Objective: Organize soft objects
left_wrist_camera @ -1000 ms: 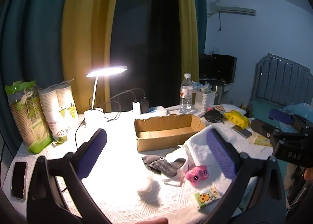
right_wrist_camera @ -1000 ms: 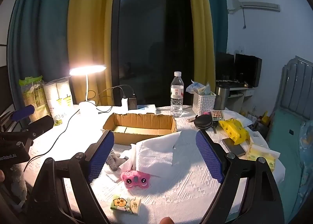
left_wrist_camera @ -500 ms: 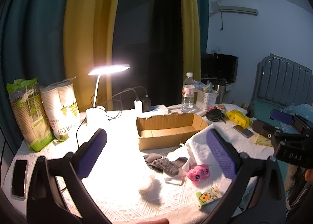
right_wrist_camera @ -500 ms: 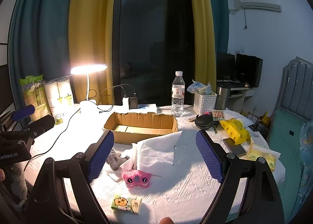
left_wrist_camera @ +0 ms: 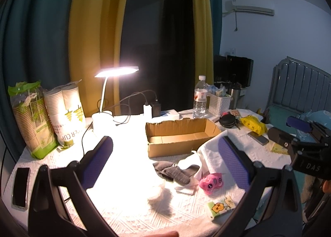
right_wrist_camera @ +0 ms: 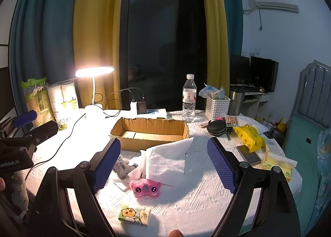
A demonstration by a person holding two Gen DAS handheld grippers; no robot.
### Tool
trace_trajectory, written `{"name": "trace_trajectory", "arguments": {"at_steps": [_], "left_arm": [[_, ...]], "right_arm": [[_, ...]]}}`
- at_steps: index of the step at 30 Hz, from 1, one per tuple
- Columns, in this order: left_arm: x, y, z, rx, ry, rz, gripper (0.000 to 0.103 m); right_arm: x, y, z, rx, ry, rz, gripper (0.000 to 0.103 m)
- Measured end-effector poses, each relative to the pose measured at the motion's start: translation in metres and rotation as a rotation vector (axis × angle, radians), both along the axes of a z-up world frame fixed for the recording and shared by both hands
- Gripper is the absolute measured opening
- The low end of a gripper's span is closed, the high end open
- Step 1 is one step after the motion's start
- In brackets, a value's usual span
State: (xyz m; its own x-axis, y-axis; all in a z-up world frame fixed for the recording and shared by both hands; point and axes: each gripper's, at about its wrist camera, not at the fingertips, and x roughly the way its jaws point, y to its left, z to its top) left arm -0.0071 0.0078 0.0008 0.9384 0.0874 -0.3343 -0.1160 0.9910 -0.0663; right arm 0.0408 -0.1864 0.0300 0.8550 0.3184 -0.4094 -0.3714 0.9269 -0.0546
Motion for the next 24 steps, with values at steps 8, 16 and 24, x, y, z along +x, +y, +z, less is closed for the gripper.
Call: {"name": "trace_trajectory", "arguments": {"at_steps": [8, 16, 24], "left_arm": [[-0.0022, 0.0014, -0.0018, -0.001, 0.000, 0.005, 0.102], [-0.0005, 0.0047, -0.0030, -0.006, 0.005, 0.013, 0.102], [0.0001, 0.0042, -0.0040, -0.007, 0.011, 0.018, 0.102]], "right_arm": [[0.0001, 0.0001, -0.0002, -0.001, 0.002, -0.001, 0.088], [-0.0010, -0.0010, -0.0004, -0.001, 0.005, -0.003, 0.088], [-0.0002, -0.0027, -0.0020, -0.001, 0.010, -0.007, 0.088]]}}
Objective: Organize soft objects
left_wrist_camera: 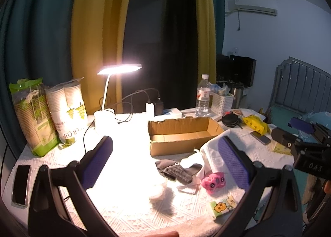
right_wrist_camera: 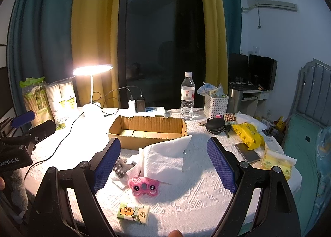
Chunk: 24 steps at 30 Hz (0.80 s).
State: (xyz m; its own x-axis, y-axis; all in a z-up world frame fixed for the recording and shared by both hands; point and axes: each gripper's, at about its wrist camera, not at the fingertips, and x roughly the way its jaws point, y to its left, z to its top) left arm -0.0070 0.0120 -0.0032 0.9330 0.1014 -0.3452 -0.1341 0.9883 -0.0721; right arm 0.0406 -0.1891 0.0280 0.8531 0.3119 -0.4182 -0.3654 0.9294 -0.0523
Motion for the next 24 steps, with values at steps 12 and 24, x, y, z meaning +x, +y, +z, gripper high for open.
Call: {"name": "trace_trajectory", "arguments": {"at_steps": [12, 24], "left_arm": [[0.009, 0.006, -0.006, -0.006, 0.019, 0.016, 0.102], [0.027, 0.007, -0.010, -0.018, 0.028, 0.010, 0.102]], "right_arm": [[0.004, 0.002, -0.007, -0.007, 0.020, 0.011, 0.088], [0.020, 0.008, -0.006, -0.021, 0.037, 0.013, 0.088]]}}
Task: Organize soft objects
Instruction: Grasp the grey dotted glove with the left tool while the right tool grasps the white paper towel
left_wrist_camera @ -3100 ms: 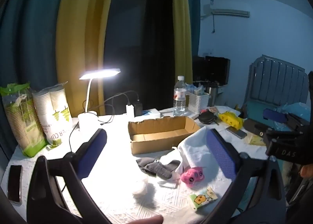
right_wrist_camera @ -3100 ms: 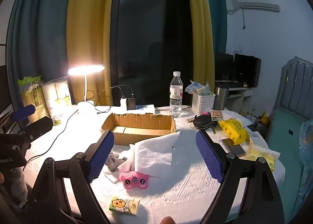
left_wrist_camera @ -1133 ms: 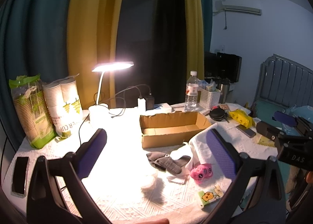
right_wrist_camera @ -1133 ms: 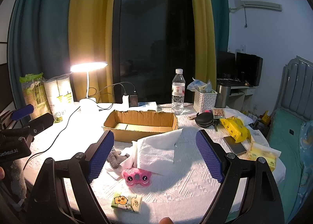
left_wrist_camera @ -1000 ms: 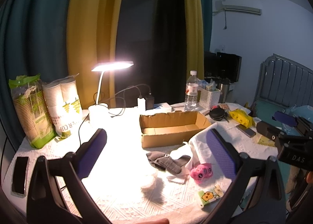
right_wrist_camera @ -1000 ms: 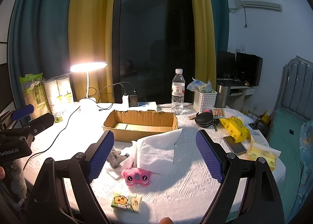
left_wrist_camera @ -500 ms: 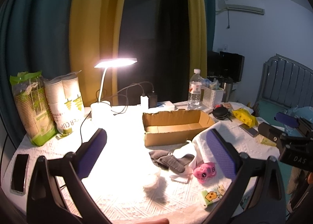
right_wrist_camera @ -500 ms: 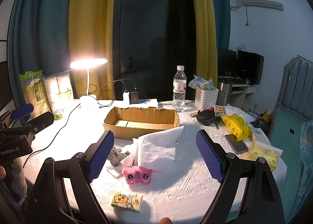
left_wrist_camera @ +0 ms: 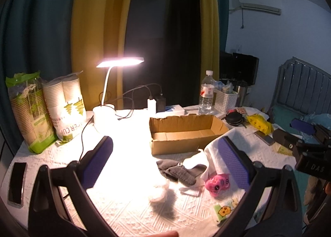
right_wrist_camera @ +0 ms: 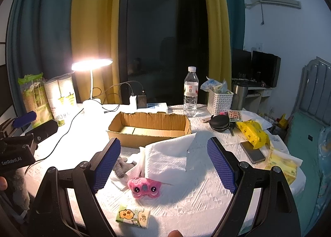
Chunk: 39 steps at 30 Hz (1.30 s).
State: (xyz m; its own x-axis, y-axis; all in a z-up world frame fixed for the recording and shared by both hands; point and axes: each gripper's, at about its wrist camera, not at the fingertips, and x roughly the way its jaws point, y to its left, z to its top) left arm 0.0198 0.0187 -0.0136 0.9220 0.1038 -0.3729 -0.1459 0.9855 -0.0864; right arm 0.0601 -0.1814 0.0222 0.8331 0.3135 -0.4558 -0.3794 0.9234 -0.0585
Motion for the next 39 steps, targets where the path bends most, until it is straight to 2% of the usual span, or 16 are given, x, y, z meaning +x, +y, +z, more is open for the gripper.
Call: {"name": "trace_trajectory", "arguments": {"at_steps": [4, 11, 20, 29, 31, 35, 36, 37, 38, 39], "left_arm": [[0.013, 0.000, -0.007, 0.003, 0.026, -0.006, 0.102], [0.043, 0.005, -0.032, -0.011, 0.113, -0.012, 0.102], [0.084, 0.011, -0.078, -0.028, 0.245, -0.030, 0.102], [0.119, 0.024, -0.110, -0.046, 0.330, -0.029, 0.102], [0.125, 0.024, -0.113, -0.045, 0.342, -0.033, 0.102], [0.143, 0.019, -0.123, -0.043, 0.380, -0.057, 0.102], [0.146, 0.017, -0.126, -0.045, 0.389, -0.067, 0.102], [0.150, 0.015, -0.128, -0.046, 0.399, -0.074, 0.101], [0.153, 0.012, -0.130, -0.045, 0.408, -0.077, 0.101], [0.156, 0.010, -0.131, -0.046, 0.414, -0.079, 0.101]], "right_arm": [[0.013, -0.001, -0.003, -0.003, 0.012, -0.009, 0.088], [0.044, 0.001, -0.026, -0.010, 0.093, -0.007, 0.088], [0.084, 0.021, -0.072, -0.050, 0.223, 0.047, 0.088], [0.121, 0.042, -0.112, -0.092, 0.314, 0.093, 0.087], [0.127, 0.045, -0.119, -0.089, 0.330, 0.102, 0.074], [0.137, 0.052, -0.131, -0.099, 0.368, 0.119, 0.073], [0.139, 0.053, -0.133, -0.099, 0.375, 0.128, 0.066], [0.141, 0.053, -0.135, -0.096, 0.379, 0.138, 0.053], [0.143, 0.054, -0.136, -0.094, 0.386, 0.148, 0.046], [0.144, 0.054, -0.136, -0.094, 0.384, 0.150, 0.033]]}}
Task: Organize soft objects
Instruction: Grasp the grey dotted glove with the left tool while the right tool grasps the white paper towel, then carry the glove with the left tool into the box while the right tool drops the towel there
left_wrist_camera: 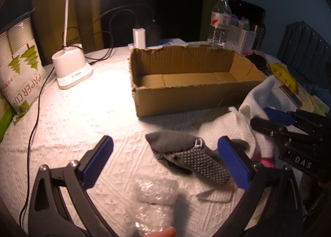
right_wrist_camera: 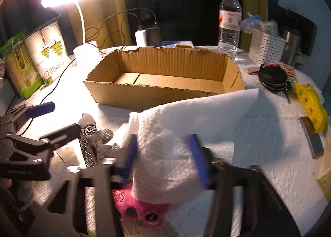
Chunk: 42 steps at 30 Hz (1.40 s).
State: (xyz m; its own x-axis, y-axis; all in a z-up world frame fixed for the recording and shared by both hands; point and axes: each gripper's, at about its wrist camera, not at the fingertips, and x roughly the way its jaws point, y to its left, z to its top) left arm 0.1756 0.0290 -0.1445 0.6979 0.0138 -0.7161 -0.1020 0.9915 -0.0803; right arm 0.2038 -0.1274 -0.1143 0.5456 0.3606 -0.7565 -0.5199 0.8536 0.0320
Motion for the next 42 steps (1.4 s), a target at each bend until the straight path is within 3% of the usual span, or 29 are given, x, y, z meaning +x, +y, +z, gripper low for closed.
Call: {"name": "trace_trajectory", "arguments": {"at_steps": [1, 4, 6, 8, 12, 16, 22, 32, 42], "left_arm": [[0.004, -0.002, -0.002, -0.002, 0.009, -0.005, 0.101], [0.011, -0.006, -0.005, -0.004, 0.033, -0.017, 0.101], [0.015, -0.009, -0.009, -0.011, 0.052, -0.027, 0.090], [0.018, -0.012, -0.012, -0.007, 0.066, -0.025, 0.086], [0.020, -0.017, -0.017, -0.039, 0.086, -0.046, 0.057], [0.019, -0.024, -0.016, -0.048, 0.079, -0.083, 0.046], [0.011, -0.019, 0.009, -0.077, 0.015, -0.078, 0.045], [0.015, -0.011, 0.069, -0.045, -0.150, -0.073, 0.045], [0.044, 0.004, 0.092, -0.029, -0.235, -0.042, 0.045]], "right_arm": [[0.001, -0.001, 0.000, 0.000, -0.007, 0.004, 0.022], [0.001, -0.006, 0.003, 0.019, -0.029, 0.011, 0.014], [0.001, -0.013, 0.008, 0.040, -0.044, 0.007, 0.009], [0.001, -0.022, 0.014, 0.066, -0.057, -0.002, 0.009], [-0.002, -0.038, 0.027, 0.105, -0.090, -0.024, 0.009], [-0.005, -0.052, 0.042, 0.128, -0.134, -0.044, 0.009], [-0.007, -0.072, 0.064, 0.163, -0.193, -0.076, 0.009], [0.004, -0.076, 0.099, 0.200, -0.293, -0.068, 0.009], [0.035, -0.057, 0.107, 0.228, -0.310, -0.024, 0.009]]}}
